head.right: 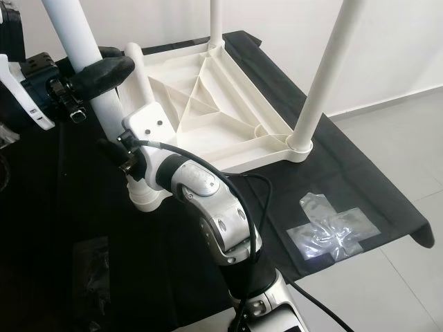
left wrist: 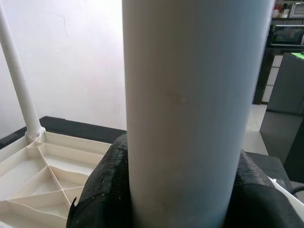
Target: Building children table
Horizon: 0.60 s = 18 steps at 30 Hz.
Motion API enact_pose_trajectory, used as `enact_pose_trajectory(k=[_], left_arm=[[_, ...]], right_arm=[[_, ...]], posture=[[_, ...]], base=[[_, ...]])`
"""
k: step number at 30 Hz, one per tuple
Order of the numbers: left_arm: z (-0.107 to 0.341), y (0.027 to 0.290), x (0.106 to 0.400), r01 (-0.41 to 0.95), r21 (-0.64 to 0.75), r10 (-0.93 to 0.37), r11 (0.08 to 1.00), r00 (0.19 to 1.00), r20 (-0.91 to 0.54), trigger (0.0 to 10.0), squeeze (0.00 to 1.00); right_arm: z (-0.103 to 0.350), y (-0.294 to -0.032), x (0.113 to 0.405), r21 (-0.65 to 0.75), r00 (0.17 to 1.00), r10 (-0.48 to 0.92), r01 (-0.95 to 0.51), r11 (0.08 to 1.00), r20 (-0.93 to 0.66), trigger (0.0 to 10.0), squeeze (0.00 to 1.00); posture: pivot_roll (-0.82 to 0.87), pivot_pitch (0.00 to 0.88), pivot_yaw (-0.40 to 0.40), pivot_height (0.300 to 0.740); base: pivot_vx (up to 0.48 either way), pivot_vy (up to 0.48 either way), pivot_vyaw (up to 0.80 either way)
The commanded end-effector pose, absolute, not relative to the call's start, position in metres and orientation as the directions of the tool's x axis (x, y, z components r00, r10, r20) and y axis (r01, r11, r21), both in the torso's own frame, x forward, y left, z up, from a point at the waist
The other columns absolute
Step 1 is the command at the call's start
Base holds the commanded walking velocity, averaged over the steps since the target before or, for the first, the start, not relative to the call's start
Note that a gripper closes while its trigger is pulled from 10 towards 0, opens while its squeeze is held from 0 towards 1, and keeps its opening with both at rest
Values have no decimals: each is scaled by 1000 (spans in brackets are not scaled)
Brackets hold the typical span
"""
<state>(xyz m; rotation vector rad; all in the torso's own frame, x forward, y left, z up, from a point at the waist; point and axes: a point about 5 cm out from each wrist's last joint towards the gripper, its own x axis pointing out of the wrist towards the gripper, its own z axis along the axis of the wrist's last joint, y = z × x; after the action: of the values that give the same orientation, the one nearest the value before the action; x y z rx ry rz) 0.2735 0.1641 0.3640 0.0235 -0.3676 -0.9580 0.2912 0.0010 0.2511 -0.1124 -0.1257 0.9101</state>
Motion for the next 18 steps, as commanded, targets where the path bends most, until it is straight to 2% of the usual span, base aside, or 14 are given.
enact_pose_trajectory(k=[1,5,6,8,9,12,13,16,17,18], left_arm=[[365,155,269,838,202,-854,507,458,246,0,0],[365,154,269,840,203,-858,504,457,236,0,0],[365,154,269,840,203,-858,503,457,232,0,0],[365,154,269,840,203,-858,503,457,232,0,0],[365,154,269,842,202,-859,501,457,230,0,0],[365,153,267,845,199,-863,496,455,221,0,0],[365,153,266,846,199,-864,495,453,219,0,0],[365,152,265,847,200,-865,493,452,219,0,0],[365,152,265,848,201,-866,491,451,218,0,0],[365,152,265,848,201,-866,491,451,218,0,0]], right_arm=[[211,8,291,-83,567,815,-824,561,-119,10000,0],[217,10,289,-105,502,862,-863,494,-69,10000,27],[221,7,290,-108,466,884,-882,459,-42,10000,1000],[221,7,290,-108,466,884,-882,459,-42,10000,1000],[228,1,295,-137,424,906,-897,419,-6,10000,1000],[252,-32,311,-251,212,977,-945,211,21,10000,1000],[258,-42,317,-283,157,988,-948,149,-7,10000,886],[261,-49,321,-299,129,991,-947,115,-27,10000,886],[266,-54,326,-302,97,994,-950,78,-47,10000,0],[266,-54,326,-302,97,994,-950,78,-47,10000,0]], posture=[[16,193,24,740],[21,193,25,740],[24,193,26,740],[24,193,26,740],[26,193,27,740],[33,194,30,740],[37,194,30,740],[37,194,30,740],[45,197,30,740],[45,197,30,740]], base=[[0,0,0],[0,0,0],[0,0,0],[0,0,0],[0,0,0],[0,0,0],[0,0,0],[0,0,0],[0,0,0],[0,0,0]])
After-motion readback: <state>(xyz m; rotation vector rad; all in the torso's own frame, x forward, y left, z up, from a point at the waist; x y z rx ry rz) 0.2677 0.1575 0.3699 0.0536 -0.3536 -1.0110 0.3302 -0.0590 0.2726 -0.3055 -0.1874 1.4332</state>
